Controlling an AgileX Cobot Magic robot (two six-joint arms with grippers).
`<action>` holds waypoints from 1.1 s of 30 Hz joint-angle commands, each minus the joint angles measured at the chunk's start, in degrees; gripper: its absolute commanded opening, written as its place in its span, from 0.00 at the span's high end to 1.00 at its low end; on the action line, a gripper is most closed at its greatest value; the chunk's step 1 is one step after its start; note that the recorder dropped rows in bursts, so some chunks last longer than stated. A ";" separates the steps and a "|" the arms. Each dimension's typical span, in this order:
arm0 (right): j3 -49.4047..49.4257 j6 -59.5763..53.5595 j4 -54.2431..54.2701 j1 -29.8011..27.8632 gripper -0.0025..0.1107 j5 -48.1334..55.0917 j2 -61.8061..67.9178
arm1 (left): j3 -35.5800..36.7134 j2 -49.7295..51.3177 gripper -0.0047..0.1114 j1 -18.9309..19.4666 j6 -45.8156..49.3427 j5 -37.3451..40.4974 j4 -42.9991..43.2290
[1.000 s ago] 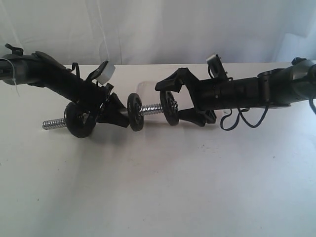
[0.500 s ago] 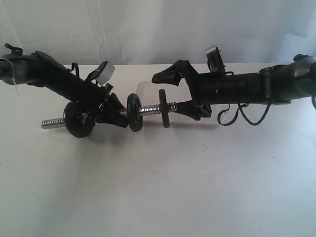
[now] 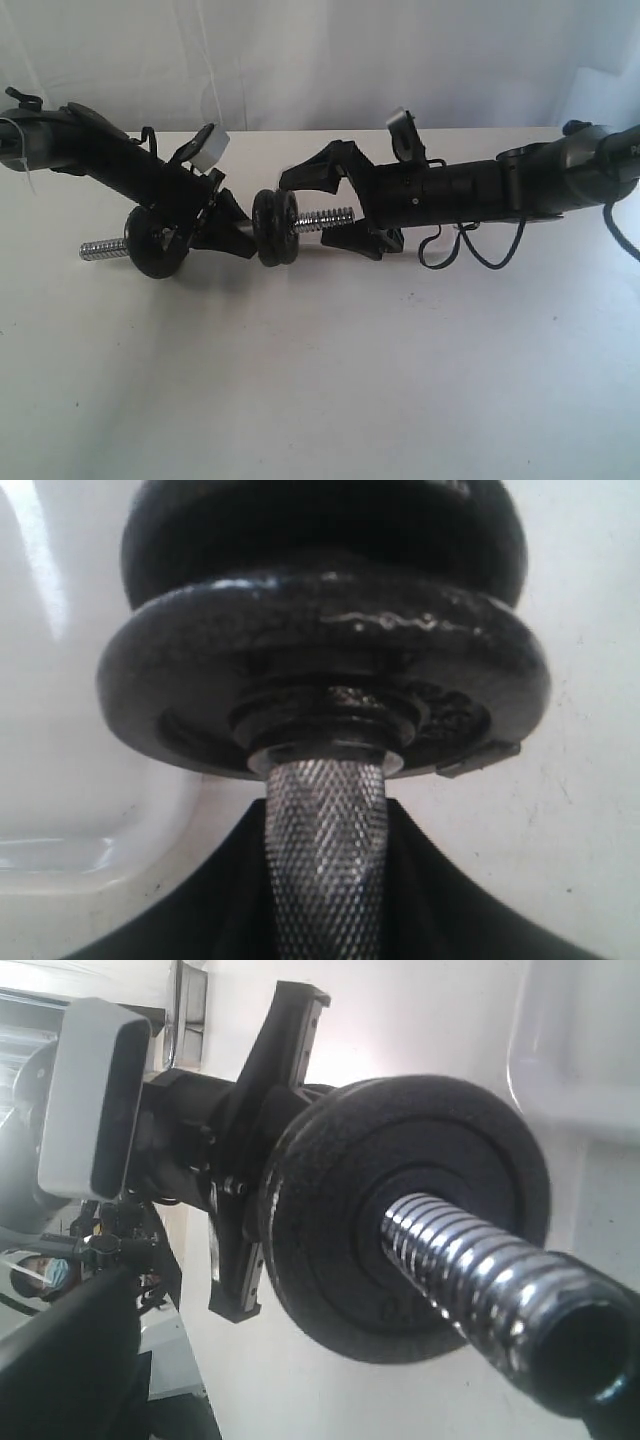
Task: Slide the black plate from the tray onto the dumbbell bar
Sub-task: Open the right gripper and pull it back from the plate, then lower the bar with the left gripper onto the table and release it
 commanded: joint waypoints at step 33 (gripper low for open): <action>-5.47 -2.57 -21.52 -12.32 0.98 -3.63 -0.34 | -0.01 -0.07 0.96 -5.71 1.75 0.16 -13.43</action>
